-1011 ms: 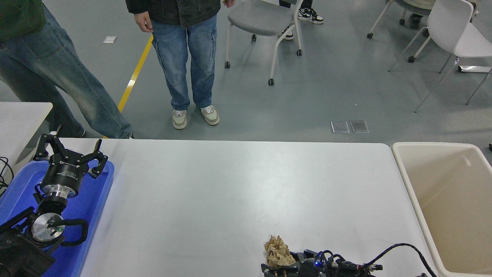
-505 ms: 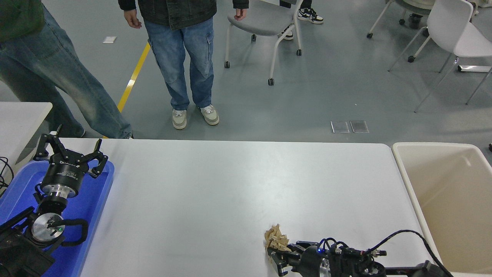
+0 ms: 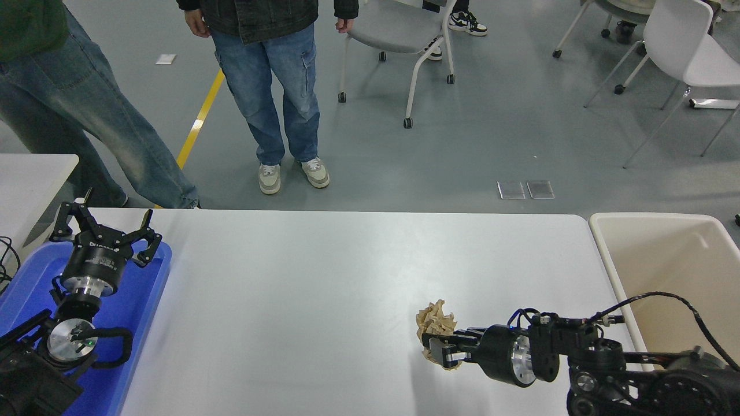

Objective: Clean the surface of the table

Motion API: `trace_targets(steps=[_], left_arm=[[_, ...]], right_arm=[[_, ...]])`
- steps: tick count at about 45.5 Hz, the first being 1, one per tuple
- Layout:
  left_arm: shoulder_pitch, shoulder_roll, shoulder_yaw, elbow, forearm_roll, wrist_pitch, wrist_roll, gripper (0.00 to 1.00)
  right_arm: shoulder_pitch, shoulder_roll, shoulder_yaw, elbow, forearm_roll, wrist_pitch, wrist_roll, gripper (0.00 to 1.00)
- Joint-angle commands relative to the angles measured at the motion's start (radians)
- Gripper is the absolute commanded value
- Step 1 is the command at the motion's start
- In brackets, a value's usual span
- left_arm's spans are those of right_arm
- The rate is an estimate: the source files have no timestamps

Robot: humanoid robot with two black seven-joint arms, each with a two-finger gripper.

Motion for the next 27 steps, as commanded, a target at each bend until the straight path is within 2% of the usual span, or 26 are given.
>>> trace_targets(steps=[1,13,19,27], left_arm=[[0.000,0.000,0.000,0.000,0.000,0.000,0.000,1.00],[0.000,0.000,0.000,0.000,0.000,0.000,0.000,1.00],[0.000,0.000,0.000,0.000,0.000,0.000,0.000,1.00],[0.000,0.000,0.000,0.000,0.000,0.000,0.000,1.00]], right_arm=[[0.046,-0.111,0.044,0.070,0.088,0.066,0.029,0.00],[0.046,-0.221,0.116,0.146,0.122,0.094,0.029,0.00],[0.048,-0.326,0.179,0.153,0.166,0.101,0.052,0.00],[0.046,-0.439,0.302,0.153,0.264,0.212,0.073,0.00]])
